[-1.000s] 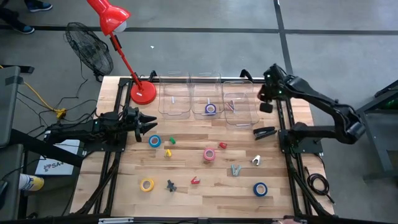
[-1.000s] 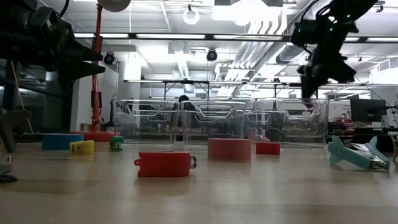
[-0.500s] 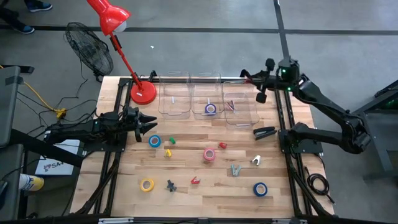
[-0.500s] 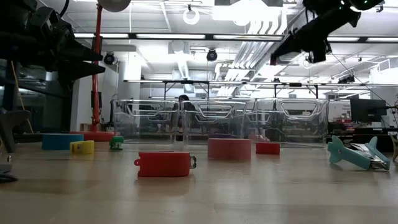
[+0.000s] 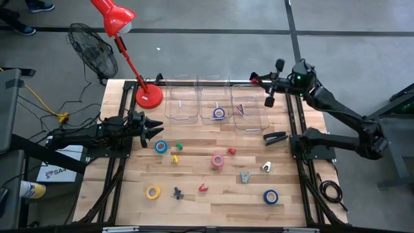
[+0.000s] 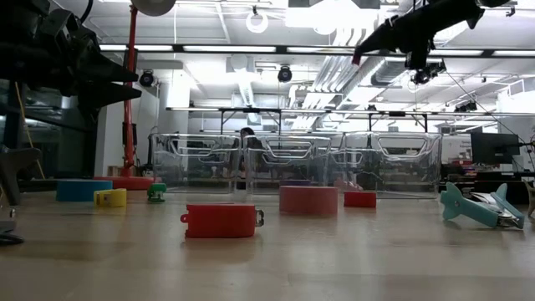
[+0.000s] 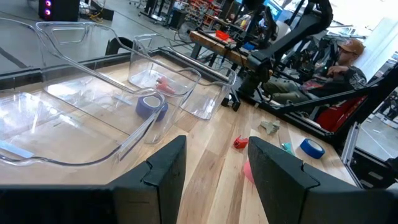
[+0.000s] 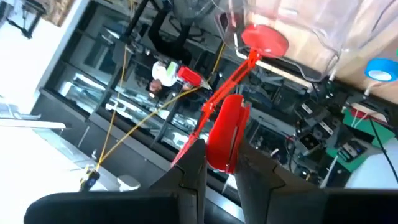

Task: Pick and place Stapler, Stapler remover, tape
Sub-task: Put the top right red stapler into the left transparent bin

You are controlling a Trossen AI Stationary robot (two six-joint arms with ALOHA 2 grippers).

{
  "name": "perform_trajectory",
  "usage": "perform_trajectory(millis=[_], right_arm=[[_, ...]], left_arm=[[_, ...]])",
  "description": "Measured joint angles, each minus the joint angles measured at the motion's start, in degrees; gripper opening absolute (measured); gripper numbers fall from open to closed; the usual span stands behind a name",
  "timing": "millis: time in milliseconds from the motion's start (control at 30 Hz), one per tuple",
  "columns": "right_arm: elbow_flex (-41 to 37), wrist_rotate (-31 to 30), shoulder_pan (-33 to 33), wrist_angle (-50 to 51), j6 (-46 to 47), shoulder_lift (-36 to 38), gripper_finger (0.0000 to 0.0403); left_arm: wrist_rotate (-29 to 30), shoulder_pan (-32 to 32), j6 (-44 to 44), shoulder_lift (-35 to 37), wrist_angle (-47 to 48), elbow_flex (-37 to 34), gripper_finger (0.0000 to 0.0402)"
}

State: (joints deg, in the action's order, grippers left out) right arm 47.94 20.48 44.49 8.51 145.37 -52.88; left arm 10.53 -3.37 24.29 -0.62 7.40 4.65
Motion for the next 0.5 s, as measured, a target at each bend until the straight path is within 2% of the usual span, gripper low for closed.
perform_trajectory(millis=[333,500], right_arm=[[0.0,-2.0,-9.8,-4.5,3.1,-1.9,0.0055],[0.0,-4.3,-13.9,-8.4,4.2,-3.4,0.0055]], left_arm=[[0.5,0.0,0.0,0.0,-1.1,-0.1,0.017],[0.6,0.0,0.0,0.0,-7.1,-0.1,0.017]])
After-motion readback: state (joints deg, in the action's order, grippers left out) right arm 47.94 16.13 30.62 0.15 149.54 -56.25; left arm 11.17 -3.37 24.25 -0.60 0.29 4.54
